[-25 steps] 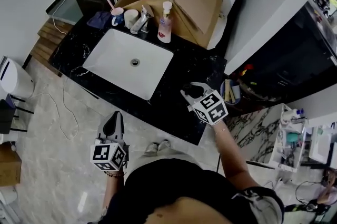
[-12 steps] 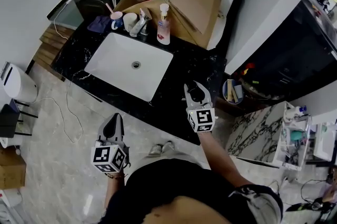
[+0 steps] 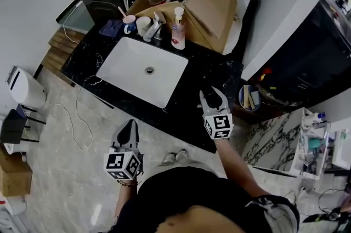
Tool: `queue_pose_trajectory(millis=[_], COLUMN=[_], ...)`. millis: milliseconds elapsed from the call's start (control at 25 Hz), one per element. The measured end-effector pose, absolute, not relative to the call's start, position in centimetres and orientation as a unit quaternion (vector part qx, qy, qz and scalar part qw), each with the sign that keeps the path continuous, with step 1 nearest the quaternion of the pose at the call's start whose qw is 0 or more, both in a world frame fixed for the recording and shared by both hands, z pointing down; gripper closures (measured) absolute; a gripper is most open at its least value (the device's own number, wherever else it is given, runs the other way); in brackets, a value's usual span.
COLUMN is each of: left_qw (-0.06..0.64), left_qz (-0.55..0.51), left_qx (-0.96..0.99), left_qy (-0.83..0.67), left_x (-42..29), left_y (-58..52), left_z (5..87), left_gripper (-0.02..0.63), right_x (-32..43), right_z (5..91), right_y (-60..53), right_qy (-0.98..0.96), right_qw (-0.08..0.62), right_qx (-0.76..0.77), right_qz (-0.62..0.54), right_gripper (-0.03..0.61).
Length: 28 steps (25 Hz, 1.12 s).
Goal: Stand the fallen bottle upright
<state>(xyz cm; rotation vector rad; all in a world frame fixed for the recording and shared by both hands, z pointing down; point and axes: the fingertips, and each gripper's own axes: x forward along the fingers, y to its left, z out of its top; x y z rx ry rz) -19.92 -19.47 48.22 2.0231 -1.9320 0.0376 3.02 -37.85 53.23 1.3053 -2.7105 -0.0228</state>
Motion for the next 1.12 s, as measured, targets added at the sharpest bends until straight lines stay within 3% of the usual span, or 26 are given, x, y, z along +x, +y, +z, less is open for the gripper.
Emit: queue_pose_trajectory(millis=[520, 1120], left_qw=[0.172, 0.167], left_qz=[0.025, 0.049], left_qx=[0.750, 0.795], left_qy=[-0.638, -0.581], left_x=[-17.8, -13.5], left_y=[-21.8, -23.3], left_z=[48.7, 50.0], left_gripper=[0.612, 0.612], right_x=[5.5, 9.6], right_z=[52.7, 49.7], right_y=[-34.0, -24.9], right_qy=[-0.892, -0.869], right_qw=[0.074, 0.023], right_qx=[0.445, 0.488], right_qz=[0.009, 0.075], right_gripper=[0.443, 0.445])
